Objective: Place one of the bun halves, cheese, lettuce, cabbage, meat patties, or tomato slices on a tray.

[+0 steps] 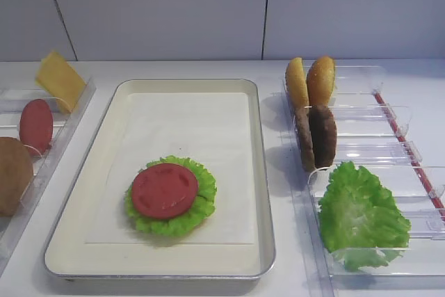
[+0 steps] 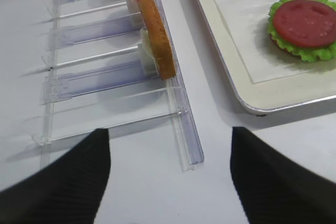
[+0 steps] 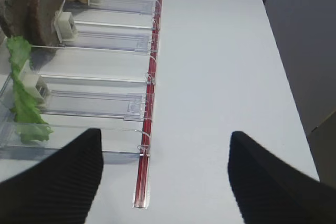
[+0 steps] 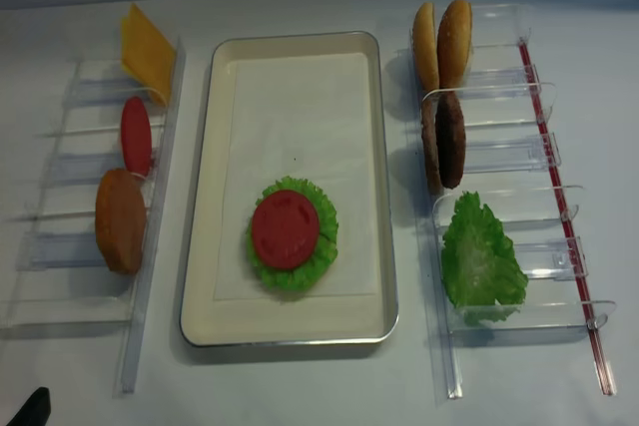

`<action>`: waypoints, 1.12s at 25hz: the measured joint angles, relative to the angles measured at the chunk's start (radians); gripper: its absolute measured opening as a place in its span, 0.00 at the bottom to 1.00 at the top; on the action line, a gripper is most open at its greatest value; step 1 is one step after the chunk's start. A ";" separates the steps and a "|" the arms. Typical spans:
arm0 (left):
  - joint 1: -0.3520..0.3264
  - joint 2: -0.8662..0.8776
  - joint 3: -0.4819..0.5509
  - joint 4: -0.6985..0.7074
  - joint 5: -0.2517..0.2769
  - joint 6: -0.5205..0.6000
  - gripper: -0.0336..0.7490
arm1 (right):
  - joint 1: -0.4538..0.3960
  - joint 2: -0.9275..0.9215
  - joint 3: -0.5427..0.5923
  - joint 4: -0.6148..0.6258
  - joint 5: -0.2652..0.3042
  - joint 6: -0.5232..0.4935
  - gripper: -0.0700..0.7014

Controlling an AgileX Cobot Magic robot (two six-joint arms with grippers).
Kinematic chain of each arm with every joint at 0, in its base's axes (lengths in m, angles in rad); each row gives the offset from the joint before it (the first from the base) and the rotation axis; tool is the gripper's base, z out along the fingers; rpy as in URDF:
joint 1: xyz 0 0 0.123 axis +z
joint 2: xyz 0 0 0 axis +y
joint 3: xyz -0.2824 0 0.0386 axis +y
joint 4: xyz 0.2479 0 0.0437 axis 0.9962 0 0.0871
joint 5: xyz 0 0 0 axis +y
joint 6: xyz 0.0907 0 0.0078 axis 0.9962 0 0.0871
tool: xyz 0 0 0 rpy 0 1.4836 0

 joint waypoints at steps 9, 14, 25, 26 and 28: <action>0.008 0.000 0.000 0.000 0.000 0.000 0.64 | 0.000 0.000 0.000 0.000 0.000 -0.006 0.75; 0.100 0.000 0.000 0.000 0.000 0.000 0.64 | 0.000 0.000 0.000 0.000 0.000 -0.006 0.75; 0.210 0.000 0.000 0.000 0.000 0.000 0.64 | 0.000 0.000 0.000 0.002 0.000 -0.006 0.75; 0.210 0.000 0.000 0.000 0.000 0.000 0.64 | 0.000 0.000 0.000 0.002 0.000 -0.006 0.75; 0.210 0.000 0.000 0.000 0.000 0.000 0.64 | 0.000 0.000 0.000 0.002 0.000 -0.006 0.75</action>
